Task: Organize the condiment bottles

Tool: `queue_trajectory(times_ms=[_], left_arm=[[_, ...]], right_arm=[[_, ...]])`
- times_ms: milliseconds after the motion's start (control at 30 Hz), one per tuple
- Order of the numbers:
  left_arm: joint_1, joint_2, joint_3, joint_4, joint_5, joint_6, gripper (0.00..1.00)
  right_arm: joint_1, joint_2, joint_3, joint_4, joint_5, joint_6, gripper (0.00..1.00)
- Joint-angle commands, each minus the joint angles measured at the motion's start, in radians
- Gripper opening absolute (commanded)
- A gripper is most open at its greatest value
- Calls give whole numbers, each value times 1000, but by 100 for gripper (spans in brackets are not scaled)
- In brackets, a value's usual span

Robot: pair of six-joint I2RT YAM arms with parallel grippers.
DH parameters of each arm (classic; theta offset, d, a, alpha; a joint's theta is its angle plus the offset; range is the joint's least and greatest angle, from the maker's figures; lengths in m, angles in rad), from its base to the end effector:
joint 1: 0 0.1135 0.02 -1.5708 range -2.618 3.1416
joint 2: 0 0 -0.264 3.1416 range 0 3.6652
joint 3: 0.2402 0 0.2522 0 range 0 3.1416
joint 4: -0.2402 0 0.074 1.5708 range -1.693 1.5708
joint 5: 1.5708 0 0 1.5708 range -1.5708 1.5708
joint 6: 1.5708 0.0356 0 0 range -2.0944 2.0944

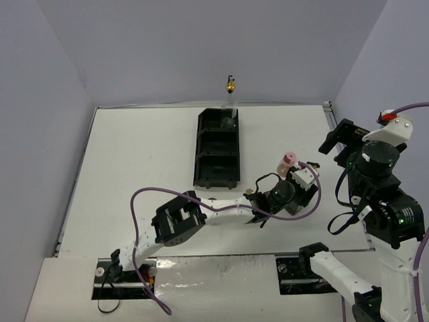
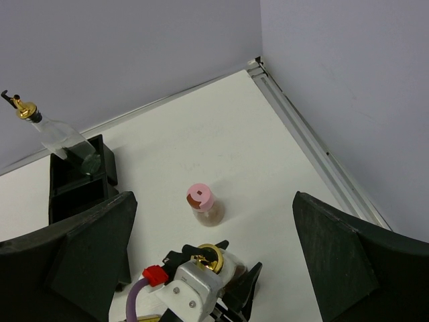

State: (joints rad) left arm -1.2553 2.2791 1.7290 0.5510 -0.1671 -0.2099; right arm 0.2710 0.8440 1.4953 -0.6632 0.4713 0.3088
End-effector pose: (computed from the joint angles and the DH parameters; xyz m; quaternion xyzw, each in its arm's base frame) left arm 0.1735 -0.5125 0.2372 0.3005 0.6397 -0.4276 0.5635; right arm 0.1091 0.0135 0.5057 0.1772 0.6884 0.0362 0.7024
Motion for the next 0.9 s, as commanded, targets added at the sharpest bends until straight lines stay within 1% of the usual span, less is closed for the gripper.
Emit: queue_trajectory(times_ms=[0, 233, 400, 667, 733, 867], left_arm=[[-11, -89, 33, 65, -11, 29, 0], [-24, -191, 26, 34, 5, 105, 0], [-35, -276, 49, -23, 24, 173, 0], [-38, -378, 59, -81, 42, 206, 0], [-38, -397, 79, -117, 26, 207, 0], [-34, -425, 116, -189, -9, 264, 0]], right_arm=[[9, 2, -4, 47, 10, -16, 100], [10, 5, 4, 47, 33, -14, 100], [10, 18, 42, 48, 47, -11, 100], [8, 25, 65, 45, 60, -1, 100], [10, 26, 77, 45, 64, 1, 100], [8, 29, 99, 40, 66, 6, 100]])
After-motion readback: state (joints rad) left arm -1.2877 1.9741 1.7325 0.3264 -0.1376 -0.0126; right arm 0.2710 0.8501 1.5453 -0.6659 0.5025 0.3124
